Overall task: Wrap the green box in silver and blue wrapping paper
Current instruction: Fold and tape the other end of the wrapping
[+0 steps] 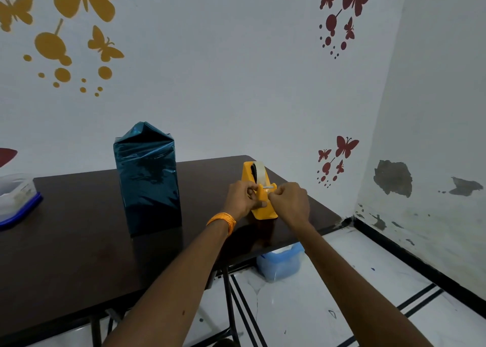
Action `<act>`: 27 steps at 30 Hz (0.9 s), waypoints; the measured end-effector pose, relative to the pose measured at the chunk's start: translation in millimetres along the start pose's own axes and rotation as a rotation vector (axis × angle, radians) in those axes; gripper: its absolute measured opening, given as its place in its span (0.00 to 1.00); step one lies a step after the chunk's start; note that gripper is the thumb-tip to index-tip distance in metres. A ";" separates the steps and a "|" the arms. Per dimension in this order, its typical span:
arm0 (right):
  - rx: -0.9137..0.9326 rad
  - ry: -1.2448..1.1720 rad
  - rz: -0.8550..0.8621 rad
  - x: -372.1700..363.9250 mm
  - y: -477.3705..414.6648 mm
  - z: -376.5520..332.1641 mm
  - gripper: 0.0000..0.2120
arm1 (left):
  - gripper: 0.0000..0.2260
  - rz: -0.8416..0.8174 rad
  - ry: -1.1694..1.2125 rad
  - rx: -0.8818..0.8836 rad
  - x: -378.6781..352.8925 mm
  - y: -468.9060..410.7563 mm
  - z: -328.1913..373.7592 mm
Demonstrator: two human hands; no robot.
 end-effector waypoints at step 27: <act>0.751 -0.692 -0.382 -37.4 6.6 -280.7 0.30 | 0.13 0.488 -0.059 -0.003 323.9 62.4 58.0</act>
Point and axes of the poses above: each hand's wrist, its own y-axis away from the middle knuckle, its own x-axis out of the back of the hand, z = x × y, the point moved 7 cm from there along -y, towards the middle knuckle, and after that the axes turned 6 degrees about y, right-handed, at the moved point
